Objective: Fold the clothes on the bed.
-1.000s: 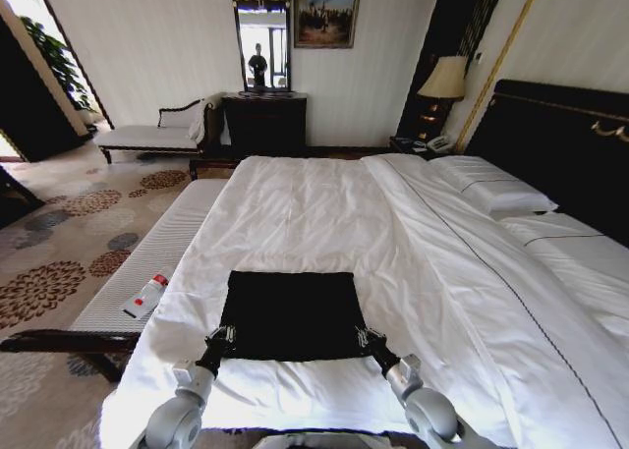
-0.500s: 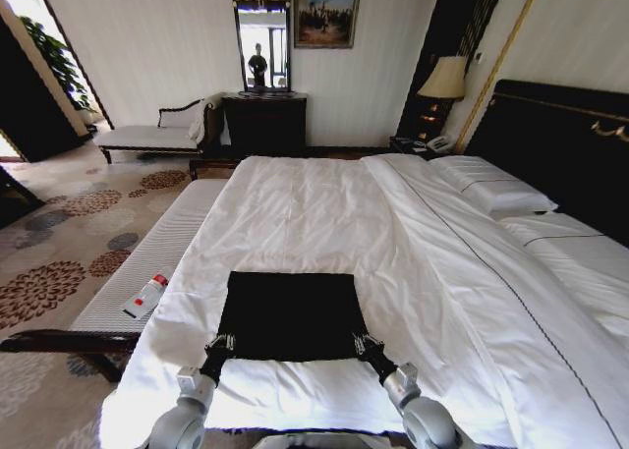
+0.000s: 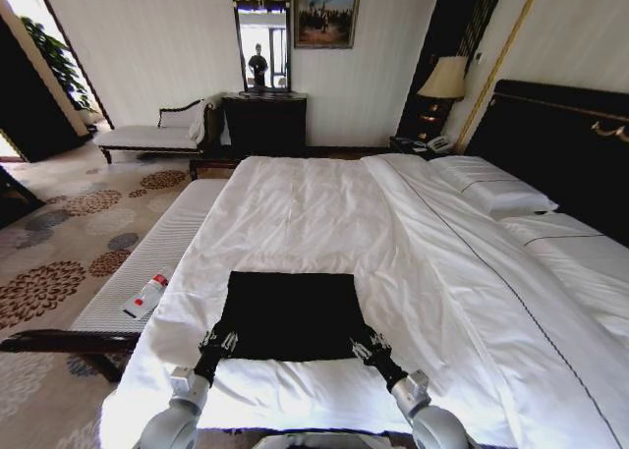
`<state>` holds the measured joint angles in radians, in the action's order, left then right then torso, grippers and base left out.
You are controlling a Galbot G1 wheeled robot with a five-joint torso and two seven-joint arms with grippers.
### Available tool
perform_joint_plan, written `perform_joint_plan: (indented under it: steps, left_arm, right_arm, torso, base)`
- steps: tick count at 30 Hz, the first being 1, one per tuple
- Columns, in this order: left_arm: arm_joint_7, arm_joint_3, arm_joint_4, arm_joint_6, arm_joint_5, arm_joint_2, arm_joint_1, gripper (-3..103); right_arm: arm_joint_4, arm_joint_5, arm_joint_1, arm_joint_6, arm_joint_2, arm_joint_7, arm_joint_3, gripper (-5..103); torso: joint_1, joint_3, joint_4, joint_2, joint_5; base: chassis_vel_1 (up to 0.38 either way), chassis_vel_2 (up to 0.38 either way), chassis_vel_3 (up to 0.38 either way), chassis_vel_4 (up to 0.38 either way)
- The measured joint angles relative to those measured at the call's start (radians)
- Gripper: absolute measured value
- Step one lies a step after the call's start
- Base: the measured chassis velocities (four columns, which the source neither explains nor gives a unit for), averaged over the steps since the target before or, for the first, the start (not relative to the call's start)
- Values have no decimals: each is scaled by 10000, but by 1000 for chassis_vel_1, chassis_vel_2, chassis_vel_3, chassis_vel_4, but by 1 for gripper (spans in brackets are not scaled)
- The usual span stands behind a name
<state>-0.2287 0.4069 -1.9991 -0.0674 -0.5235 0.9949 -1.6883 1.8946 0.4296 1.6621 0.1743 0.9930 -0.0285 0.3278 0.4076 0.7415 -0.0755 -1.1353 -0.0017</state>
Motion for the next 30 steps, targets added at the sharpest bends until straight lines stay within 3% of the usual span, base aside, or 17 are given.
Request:
perform_joint_plan:
  steps: [1, 4, 5, 8, 10, 14, 20, 27, 30]
  left_arm:
    - [0, 0, 0, 0, 0, 0, 0, 64]
    - [-255, 182, 78, 450, -905, -54, 693, 80]
    - [-255, 182, 78, 450, -905, -54, 693, 80]
    - [-452, 105, 447, 1102, -2205, -219, 1828, 96]
    - [-504, -55, 969, 1365, -2848, -275, 2594, 98]
    - [-407, -343, 1897, 1501, -3337, -304, 3616, 103]
    - [101, -949, 3398, 1529, -3608, -264, 4980, 98]
    - [552, -1367, 4862, 1643, -3928, 228, 6364, 95]
    - [693, -1501, 5257, 1717, -4067, 360, 6699, 86]
  right_arm:
    - [0, 0, 0, 0, 0, 0, 0, 75]
    - [153, 466, 16, -113, 48, -194, 416, 85]
    - [153, 466, 16, -113, 48, -194, 416, 85]
    - [372, 664, 111, -227, 22, -298, 751, 99]
    - [524, 711, 212, -294, -8, -347, 917, 100]
    - [707, 776, 286, -419, -77, -426, 1025, 100]
    - [928, 811, 470, -564, -173, -489, 1217, 100]
    - [1132, 916, 517, -769, -346, -579, 1297, 100]
    - [1187, 938, 567, -816, -365, -607, 1358, 100]
  torso:
    - [0, 0, 0, 0, 0]
    - [0, 1, -2, 0, 0]
    - [0, 1, -2, 0, 0]
    - [1, 1, -5, 0, 1]
    - [1, 1, -5, 0, -2]
    - [1, 2, -4, 1, -2]
    - [1, 2, -4, 1, -1]
    - [2, 2, -2, 1, 0]
    - [2, 2, -7, 1, 0]
  base:
    - [0, 0, 0, 0]
    - [0, 0, 0, 0]
    - [0, 0, 0, 0]
    - [0, 0, 0, 0]
    - [0, 0, 0, 0]
    - [0, 0, 0, 0]
    - [0, 0, 0, 0]
    - [0, 0, 0, 0]
    - [0, 0, 0, 0]
